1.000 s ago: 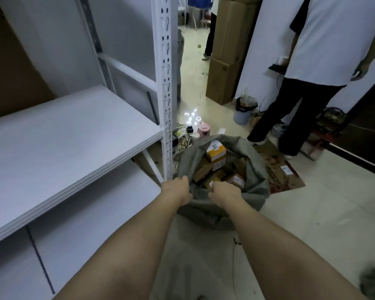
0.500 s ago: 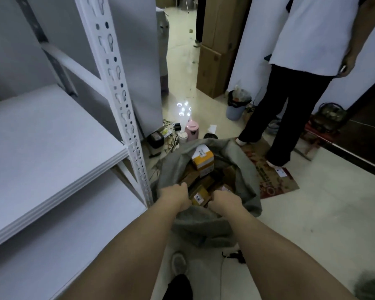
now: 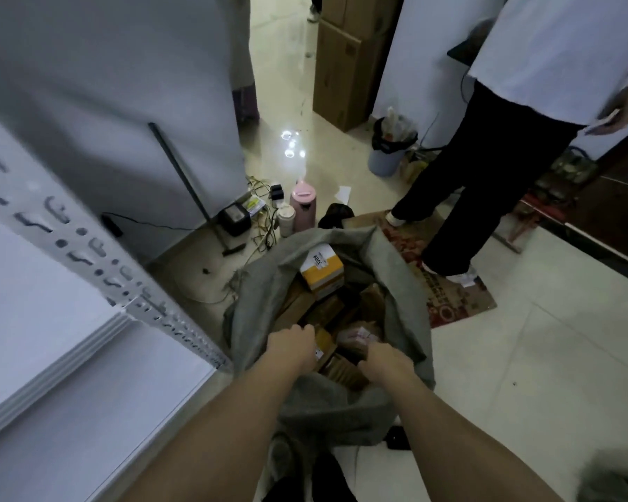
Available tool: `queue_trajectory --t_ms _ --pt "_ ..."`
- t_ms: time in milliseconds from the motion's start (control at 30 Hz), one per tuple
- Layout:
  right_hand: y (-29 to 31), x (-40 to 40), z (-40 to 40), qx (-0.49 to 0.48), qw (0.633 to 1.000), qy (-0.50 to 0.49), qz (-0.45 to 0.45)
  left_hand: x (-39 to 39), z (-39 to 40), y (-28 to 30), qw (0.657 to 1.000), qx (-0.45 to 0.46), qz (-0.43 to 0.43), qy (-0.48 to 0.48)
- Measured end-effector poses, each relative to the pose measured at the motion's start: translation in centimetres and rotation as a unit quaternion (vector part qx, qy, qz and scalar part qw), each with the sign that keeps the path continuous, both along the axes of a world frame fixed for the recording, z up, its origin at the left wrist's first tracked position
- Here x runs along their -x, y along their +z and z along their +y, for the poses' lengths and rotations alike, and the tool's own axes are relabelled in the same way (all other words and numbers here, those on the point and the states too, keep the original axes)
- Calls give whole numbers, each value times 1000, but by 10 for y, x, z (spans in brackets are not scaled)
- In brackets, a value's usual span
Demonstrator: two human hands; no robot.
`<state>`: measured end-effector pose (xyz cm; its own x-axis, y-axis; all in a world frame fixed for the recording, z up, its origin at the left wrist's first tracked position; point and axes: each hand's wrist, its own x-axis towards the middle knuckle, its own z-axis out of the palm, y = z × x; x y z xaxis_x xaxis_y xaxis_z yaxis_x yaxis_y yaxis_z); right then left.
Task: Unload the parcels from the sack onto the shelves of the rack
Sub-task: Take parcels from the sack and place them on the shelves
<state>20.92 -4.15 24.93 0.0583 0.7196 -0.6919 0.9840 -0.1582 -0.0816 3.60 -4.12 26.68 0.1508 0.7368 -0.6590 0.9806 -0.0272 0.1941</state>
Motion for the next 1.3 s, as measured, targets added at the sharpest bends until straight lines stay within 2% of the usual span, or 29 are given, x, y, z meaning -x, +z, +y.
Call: queue_trajectory --t_ms 200,433,567,700,800,967,1100,1167,1233,1300 --pt "-71 -24 51 -4 1000 -3 13 -25 42 -60 1000 -9 9 -20" --pt "-202 -30 96 -14 1000 7 15 -54 77 -172 998 -44 -17 -30" --pt "-261 -45 105 -30 998 30 -43 -61 89 -222 997 -60 -28 -34" --pt "-291 -67 102 -46 990 66 -117 -65 92 -256 997 -56 -41 -27" --pt "-296 -74 103 -43 987 92 -125 -69 92 -266 997 -53 -37 -33" --pt "-274 -61 107 -55 989 115 -75 -72 92 -257 998 -37 -39 -12" --pt "-231 -48 109 -73 986 143 -35 -74 90 -218 997 -14 -63 38" --pt "-206 -42 109 -91 985 145 -6 -71 87 -201 990 23 -91 108" --pt "-175 -36 109 -124 981 148 30 -65 86 -181 951 86 -148 256" --pt "-146 -31 108 -152 974 159 61 -61 86 -159 865 125 -225 431"
